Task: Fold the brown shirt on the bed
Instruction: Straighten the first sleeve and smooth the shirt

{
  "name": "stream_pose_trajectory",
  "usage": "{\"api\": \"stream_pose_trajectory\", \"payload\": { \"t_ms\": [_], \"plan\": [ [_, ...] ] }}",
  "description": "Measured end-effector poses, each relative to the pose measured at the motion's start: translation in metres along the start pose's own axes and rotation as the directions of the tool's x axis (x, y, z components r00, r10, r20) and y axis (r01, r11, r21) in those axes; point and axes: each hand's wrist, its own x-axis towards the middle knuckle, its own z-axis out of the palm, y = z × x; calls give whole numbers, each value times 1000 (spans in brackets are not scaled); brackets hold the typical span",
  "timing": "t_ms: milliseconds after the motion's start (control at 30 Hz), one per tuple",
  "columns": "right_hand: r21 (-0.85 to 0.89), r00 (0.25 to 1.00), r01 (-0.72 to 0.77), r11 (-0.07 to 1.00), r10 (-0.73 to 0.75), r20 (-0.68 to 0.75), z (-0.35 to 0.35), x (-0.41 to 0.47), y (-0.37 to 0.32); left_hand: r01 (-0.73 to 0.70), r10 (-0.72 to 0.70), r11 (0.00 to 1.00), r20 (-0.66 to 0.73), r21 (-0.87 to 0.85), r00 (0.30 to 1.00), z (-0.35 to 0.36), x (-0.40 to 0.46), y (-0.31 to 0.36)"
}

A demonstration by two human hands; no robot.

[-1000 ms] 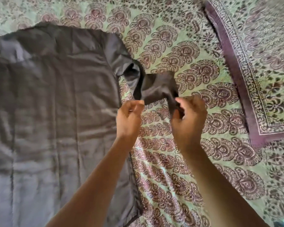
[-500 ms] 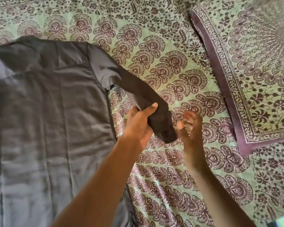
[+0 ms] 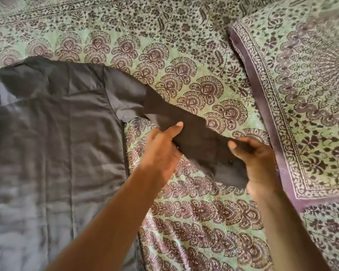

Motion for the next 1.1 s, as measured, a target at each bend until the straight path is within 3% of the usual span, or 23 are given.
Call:
{"api": "stream_pose_trajectory", "payload": {
  "t_ms": [133,167,233,333,400,467,533,600,767,967,1100],
  "plan": [
    [-145,969,223,964,-235,-71,-43,17,-46,52,-49,994,-30,101,998,19,6,-9],
    [-190,951,290,938,-305,-51,-54,23,-59,30,-18,989,-85,143,996,26,8,-14],
    [-295,912,397,869,-410,21,-71,35,-88,-116,198,932,-213,343,957,39,17,-26],
    [-406,872,463,788,-486,52,-89,56,-124,-350,661,596,-193,723,725,60,30,-39],
    [-456,851,480,750,-525,32,-100,72,-141,-322,771,323,-50,890,635,78,44,-34],
    [-527,829,492,693,-558,40,-105,89,-154,-239,731,89,99,967,675,89,64,-33],
    [-576,808,511,638,-584,70,-107,105,-165,-200,638,-38,177,979,749,93,83,-30],
    [-625,766,558,546,-628,136,-110,120,-175,-186,570,-85,201,979,796,95,102,-35],
    [-711,653,616,338,-724,222,-117,149,-169,-161,609,-142,215,977,764,101,130,-51],
    [-883,697,445,148,-677,238,-114,171,-133,-103,519,-217,204,971,830,100,154,-79],
    [-867,516,486,-113,-764,389,-95,169,-116,-45,513,-334,222,942,829,98,163,-91]
  ]
}}
